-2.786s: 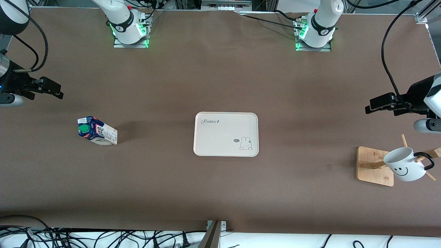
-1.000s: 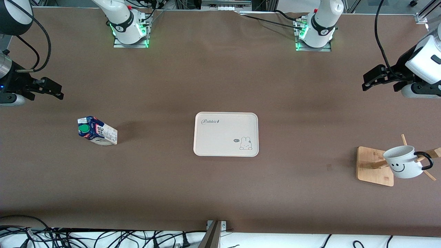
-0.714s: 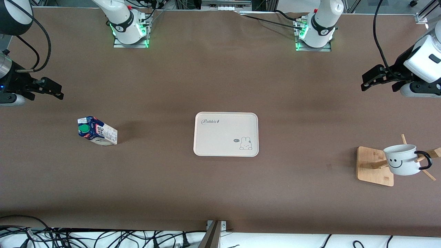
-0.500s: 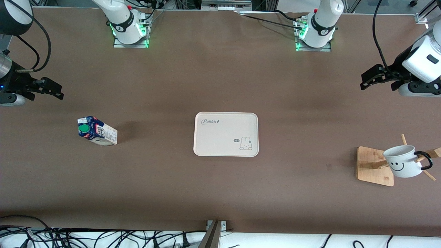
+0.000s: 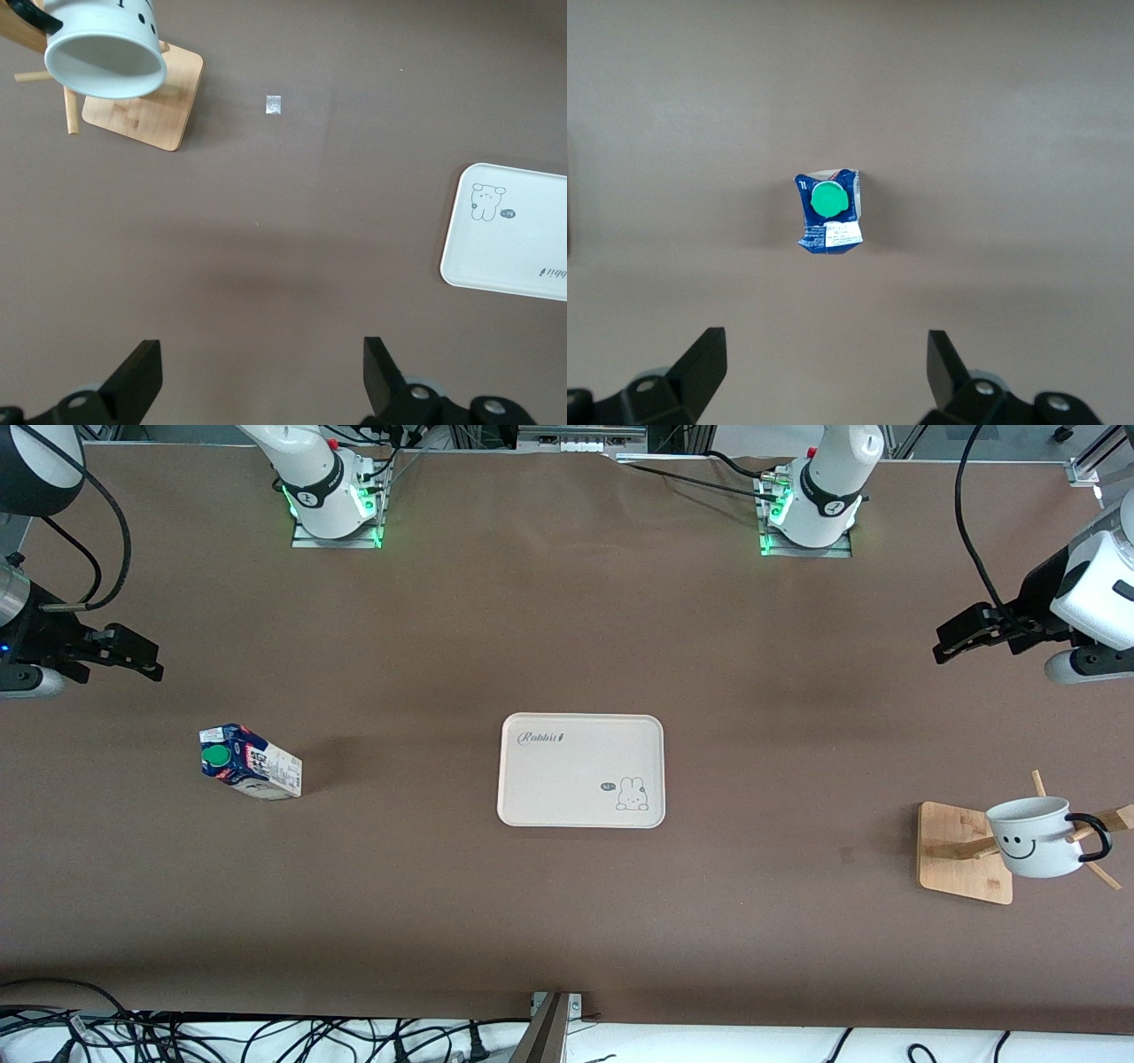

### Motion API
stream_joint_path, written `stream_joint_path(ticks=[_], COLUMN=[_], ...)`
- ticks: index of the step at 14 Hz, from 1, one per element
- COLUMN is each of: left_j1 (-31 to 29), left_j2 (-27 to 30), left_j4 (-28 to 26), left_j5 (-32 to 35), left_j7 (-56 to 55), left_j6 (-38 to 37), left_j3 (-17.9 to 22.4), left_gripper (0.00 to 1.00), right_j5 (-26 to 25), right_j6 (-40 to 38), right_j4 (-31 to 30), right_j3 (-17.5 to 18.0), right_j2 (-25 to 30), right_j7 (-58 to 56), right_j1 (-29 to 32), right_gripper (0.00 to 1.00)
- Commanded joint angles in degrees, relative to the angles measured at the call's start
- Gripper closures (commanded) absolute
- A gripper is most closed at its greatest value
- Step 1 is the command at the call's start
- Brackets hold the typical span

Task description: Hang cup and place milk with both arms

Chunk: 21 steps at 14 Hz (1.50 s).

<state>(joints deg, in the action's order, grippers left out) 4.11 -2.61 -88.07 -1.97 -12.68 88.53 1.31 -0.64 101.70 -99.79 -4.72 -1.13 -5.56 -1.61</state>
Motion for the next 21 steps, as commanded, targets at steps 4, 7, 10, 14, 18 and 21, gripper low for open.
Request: stream_joint_path(ticks=[4,7,10,14,18,21], left_j1=[-3.66,-4.02,-5.07,-4.29,-4.2,-4.2], left_j2=[0.94,1.29,1.21,1.21,1.38,1.21], left_j4=[-1.58,-1.58,-1.58,-1.05,-0.87,-0.61], left_j5=[-0.06,-0.32,-0.14,0.21,0.47,0.21], left_j7=[7.99,8.98,9.16,12.84,15.4,14.79], left_j6=[2.25,3.22,3.57,4.54,4.1,3.84], left_j3=[-0.79,-0.96,-2.01,-1.75,-1.93,-2.02], left_gripper=[0.0,0.0,0.0,0.0,0.0,0.0], right_j5=[-0.24,-0.33,-0.24,-0.33,-0.24,-0.33], right_j6=[-0.19,-0.19,-0.19,-0.19,-0.27,-0.19], right_j4=[-1.11,-1.11,-1.11,-1.11,-1.11,-1.11], right_j3=[-0.11,-0.11,-0.2,-0.2,-0.11,-0.11], right_j2=[1.13,1.13,1.13,1.13,1.13,1.13], right_j7=[-0.59,-0.59,-0.59,-0.59,-0.59,-0.59], right_j1=[0.03,0.03,0.03,0.03,0.03,0.03], right_gripper=[0.0,0.0,0.0,0.0,0.0,0.0])
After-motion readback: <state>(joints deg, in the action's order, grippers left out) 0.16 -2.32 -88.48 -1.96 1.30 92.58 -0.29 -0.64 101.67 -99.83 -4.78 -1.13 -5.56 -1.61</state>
